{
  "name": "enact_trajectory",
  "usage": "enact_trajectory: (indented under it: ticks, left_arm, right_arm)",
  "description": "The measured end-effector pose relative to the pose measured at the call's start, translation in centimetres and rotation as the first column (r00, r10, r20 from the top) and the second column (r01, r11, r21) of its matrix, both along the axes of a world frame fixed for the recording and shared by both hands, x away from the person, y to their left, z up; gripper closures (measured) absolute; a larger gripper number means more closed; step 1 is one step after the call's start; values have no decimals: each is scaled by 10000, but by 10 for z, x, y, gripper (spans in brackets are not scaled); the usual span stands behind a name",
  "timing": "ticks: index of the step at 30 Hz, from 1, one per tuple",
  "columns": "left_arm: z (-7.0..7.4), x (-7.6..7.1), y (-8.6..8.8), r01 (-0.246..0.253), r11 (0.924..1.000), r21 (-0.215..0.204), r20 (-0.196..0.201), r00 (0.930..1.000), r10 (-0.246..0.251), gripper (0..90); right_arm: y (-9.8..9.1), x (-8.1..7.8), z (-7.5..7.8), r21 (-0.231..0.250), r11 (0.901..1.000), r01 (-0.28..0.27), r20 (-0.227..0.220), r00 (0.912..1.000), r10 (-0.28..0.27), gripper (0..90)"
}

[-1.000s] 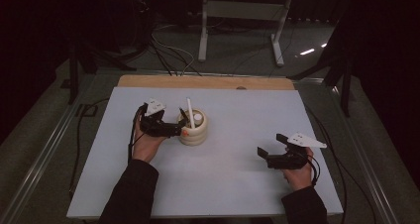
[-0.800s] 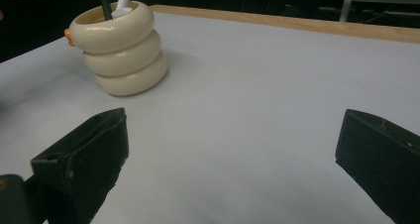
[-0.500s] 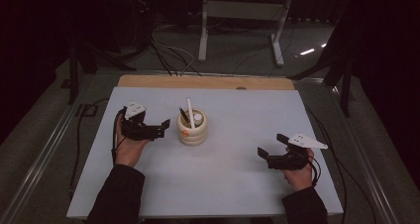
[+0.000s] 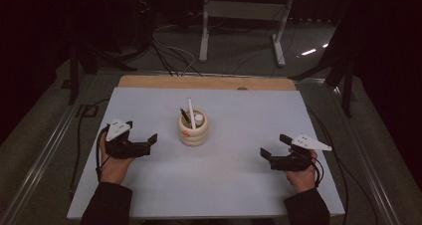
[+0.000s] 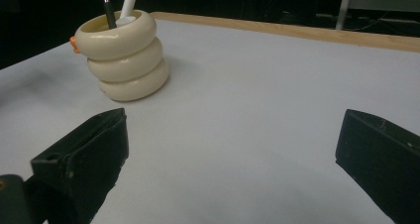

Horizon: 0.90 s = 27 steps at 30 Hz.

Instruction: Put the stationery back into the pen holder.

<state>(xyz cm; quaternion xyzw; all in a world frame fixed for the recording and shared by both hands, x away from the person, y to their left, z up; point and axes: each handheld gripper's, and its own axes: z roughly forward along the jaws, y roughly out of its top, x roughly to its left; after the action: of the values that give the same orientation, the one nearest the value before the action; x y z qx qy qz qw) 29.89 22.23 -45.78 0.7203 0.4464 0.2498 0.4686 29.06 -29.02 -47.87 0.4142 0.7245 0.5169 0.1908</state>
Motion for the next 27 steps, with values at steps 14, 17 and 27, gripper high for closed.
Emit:
enact_trajectory:
  ticks: [14, 17, 27]
  left_arm:
    - [-16, -19, 10, -39, 9996, 275, -3, 10000, 39, 3]
    - [-16, -21, 12, -81, 9997, 216, 71, 9999, 80, 3]
    - [-15, -31, 17, -281, 9996, 86, 306, 9991, 279, 3]
  right_arm:
    - [1, -1, 0, -97, 10000, -9, 78, 10000, 9, 3]
    - [1, -2, 0, -80, 10000, 24, 126, 9999, -23, 3]
    - [-2, -2, 0, -122, 9998, 177, 212, 9996, -174, 0]
